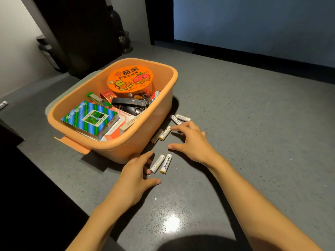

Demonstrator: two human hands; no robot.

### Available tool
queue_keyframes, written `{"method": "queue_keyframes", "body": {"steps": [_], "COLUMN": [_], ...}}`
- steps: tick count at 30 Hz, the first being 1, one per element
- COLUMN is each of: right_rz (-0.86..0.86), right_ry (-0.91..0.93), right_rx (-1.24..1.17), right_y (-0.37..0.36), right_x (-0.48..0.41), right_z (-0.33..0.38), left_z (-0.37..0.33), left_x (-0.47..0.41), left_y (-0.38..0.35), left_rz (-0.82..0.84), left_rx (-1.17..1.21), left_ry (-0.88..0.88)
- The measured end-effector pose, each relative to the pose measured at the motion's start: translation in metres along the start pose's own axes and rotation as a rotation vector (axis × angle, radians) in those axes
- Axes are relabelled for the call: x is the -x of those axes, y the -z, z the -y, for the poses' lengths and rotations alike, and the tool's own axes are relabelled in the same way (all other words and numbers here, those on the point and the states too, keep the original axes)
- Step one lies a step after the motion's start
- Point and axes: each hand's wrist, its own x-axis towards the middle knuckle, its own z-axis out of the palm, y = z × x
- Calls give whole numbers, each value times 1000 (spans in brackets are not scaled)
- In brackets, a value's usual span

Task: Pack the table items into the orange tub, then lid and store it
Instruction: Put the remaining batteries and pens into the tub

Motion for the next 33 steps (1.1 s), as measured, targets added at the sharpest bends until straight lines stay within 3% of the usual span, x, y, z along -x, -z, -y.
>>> {"method": "queue_keyframes", "body": {"steps": [7, 23, 27, 33], "right_rz": [109, 87, -114, -111], "right_ry": [-18, -49, -50, -78], "right_rx": [-123, -278, -81, 137], "right_y": [8, 6, 14, 16], "right_x": [23, 30, 13, -28], "right_z": [-8, -5, -11, -20], "left_z": [-1, -10, -10, -1], "left_x": [-15, -33, -31, -26], "left_y": [-8, -5, -7, -8], "left_rz": [23, 166, 148, 53], "left_rx": [-38, 40, 34, 68], "left_ry": [-185, -275, -255, -251]}}
